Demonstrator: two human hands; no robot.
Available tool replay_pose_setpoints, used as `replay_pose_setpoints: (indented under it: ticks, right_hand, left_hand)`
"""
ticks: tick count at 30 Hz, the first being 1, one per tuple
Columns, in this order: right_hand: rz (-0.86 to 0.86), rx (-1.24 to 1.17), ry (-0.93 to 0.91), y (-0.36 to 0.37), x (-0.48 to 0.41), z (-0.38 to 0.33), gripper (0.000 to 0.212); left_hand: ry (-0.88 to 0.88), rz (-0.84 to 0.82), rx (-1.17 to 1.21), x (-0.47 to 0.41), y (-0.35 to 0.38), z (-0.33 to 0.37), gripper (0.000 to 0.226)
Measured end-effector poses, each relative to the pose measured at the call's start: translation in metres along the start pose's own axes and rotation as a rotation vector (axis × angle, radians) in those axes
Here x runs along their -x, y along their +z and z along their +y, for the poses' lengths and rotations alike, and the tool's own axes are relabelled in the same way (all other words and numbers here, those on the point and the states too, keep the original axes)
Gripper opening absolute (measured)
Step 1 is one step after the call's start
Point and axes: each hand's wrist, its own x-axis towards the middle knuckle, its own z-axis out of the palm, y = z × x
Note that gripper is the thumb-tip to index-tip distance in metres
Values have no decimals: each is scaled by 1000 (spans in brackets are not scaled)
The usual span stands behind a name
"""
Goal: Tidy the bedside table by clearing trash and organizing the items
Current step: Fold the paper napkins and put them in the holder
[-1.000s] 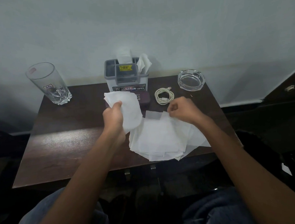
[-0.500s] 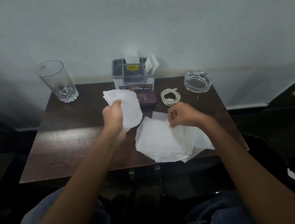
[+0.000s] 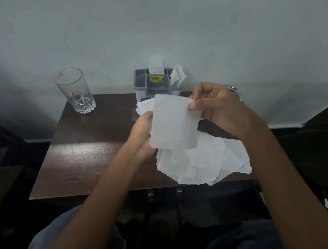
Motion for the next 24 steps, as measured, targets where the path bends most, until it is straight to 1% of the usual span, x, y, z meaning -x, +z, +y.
replay_pose_setpoints:
  ticks: [2,3,4,5,7,9,14,18,21,24]
  right_hand:
    - [102,-78,-13,8,-4,1,24]
    - [183,-115,-7,13,-7,4,26]
    - [279,-140,8,17,-10,8,27]
    - [382,-150,28,20,-13,14,27]
    - [561,-134,83,28,-18,27,27]
    - [652,-126,130,34,-20,36,27]
    - [738,-126,160,42,-23,44,26]
    - [751,-87,172,45,-23,45,24]
    - [718,-10,186,46,-20,43,18]
    - [596,2,179,42,-17,39,19]
  left_hand:
    - [11,-52,61,2,3,0,19]
    - [32,-79,86,3,5,0,21]
    - [41,-71,109,4,7,1,30]
    - [45,-30,118,6,9,2,35]
    - [68,32,166,7,11,3,34]
    - [89,54,179,10,13,3,38]
    - [135,57,178,11,13,2,50]
    - [127,42,193,10,12,3,58]
    - [102,61,166,13,15,3,45]
    - [71,133,163,14,15,2,38]
